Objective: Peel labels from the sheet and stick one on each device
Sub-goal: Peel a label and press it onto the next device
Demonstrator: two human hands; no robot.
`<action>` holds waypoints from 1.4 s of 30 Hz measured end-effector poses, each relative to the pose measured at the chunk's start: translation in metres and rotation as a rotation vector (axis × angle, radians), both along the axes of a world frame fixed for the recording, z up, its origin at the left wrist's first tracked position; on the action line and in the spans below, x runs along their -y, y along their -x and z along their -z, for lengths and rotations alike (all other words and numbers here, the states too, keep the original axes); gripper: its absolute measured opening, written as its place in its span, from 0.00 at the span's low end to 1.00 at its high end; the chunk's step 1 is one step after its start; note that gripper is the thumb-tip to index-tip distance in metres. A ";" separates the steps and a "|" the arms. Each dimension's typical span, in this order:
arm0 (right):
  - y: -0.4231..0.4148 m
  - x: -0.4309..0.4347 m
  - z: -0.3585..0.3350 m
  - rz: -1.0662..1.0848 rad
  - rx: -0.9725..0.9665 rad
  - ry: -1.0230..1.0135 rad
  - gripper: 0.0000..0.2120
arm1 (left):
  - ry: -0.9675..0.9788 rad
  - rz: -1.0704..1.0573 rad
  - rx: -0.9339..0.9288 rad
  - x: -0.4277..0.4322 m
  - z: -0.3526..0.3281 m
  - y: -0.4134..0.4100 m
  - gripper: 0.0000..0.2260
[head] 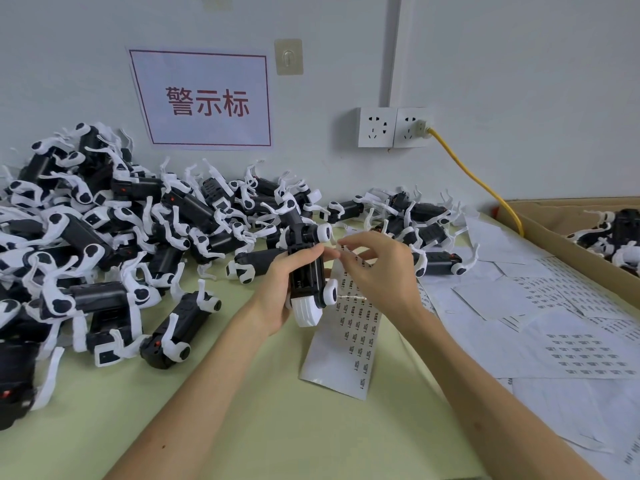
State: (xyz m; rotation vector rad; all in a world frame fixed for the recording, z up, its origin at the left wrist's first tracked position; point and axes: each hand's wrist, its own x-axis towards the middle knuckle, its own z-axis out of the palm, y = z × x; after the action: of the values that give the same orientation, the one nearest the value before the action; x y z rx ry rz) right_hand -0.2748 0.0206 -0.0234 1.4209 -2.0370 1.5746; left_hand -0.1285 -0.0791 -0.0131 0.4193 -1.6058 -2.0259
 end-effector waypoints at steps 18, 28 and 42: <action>0.003 0.003 0.000 -0.058 0.106 0.029 0.07 | 0.184 -0.021 0.046 -0.005 0.000 0.001 0.20; -0.007 -0.006 -0.012 -0.079 0.199 0.027 0.17 | 0.234 0.012 0.077 -0.008 0.001 0.003 0.13; -0.001 -0.009 -0.015 -0.112 0.382 0.016 0.16 | 0.200 0.052 0.069 -0.011 0.000 0.001 0.25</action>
State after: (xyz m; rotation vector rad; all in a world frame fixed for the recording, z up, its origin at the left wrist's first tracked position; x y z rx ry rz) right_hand -0.2736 0.0295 -0.0089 1.3302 -2.1661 2.0380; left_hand -0.1297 -0.0676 -0.0135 0.3799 -1.8589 -1.8822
